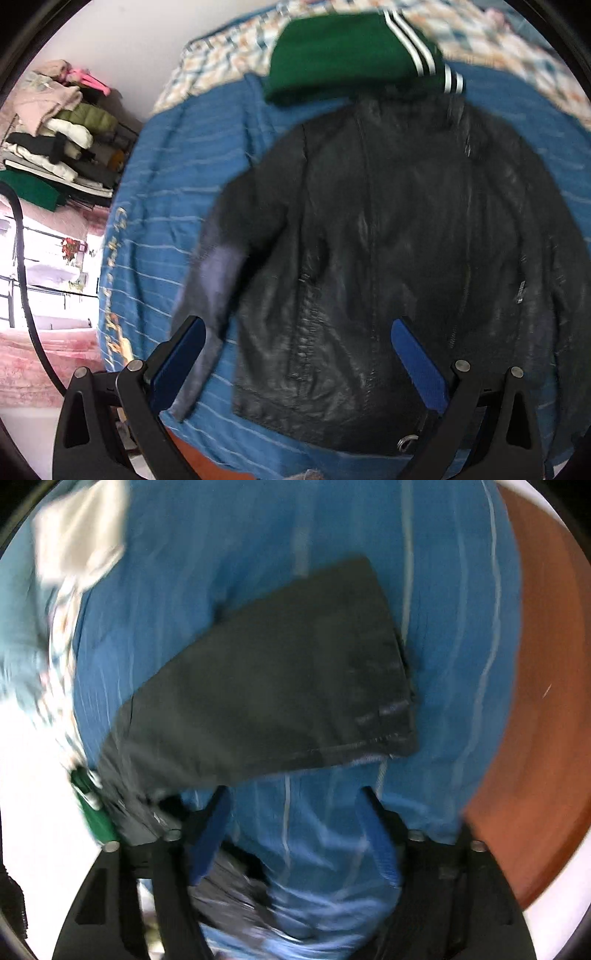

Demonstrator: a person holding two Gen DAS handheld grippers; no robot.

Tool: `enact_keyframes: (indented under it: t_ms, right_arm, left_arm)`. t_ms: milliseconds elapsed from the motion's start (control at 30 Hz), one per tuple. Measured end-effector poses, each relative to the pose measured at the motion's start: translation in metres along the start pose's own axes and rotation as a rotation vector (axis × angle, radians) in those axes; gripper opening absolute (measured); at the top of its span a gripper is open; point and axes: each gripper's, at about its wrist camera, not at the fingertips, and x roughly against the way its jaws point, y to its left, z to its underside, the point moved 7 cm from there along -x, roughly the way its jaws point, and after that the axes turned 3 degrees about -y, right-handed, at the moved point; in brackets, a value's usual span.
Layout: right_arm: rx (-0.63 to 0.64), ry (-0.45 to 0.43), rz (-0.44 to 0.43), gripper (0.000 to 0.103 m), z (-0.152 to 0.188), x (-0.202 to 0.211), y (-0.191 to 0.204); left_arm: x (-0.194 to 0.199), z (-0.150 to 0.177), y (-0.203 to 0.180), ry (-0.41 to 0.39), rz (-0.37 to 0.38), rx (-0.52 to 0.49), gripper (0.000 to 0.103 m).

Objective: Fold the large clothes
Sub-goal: 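Grasp the jacket sleeve with the right gripper and lift it, then fold the held sleeve across the jacket body with the right gripper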

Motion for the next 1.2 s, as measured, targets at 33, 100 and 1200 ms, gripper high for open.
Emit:
enact_keyframes:
  t_ms: [33,100,1200]
  right_arm:
    - [-0.057,-0.013,-0.026,0.069,-0.006,-0.013,-0.011]
    - [-0.135,-0.032,-0.083,0.067,-0.010,-0.025,-0.020]
    - [0.214,-0.506,-0.432,0.010,-0.040,0.103,0.197]
  left_arm:
    - [-0.008,0.000,-0.007,0.015,0.005,-0.005,0.103]
    - [-0.023,0.000,-0.023,0.030,0.014,-0.015,0.103]
    - [-0.076,-0.003,-0.033,-0.014,0.091,-0.015,0.103]
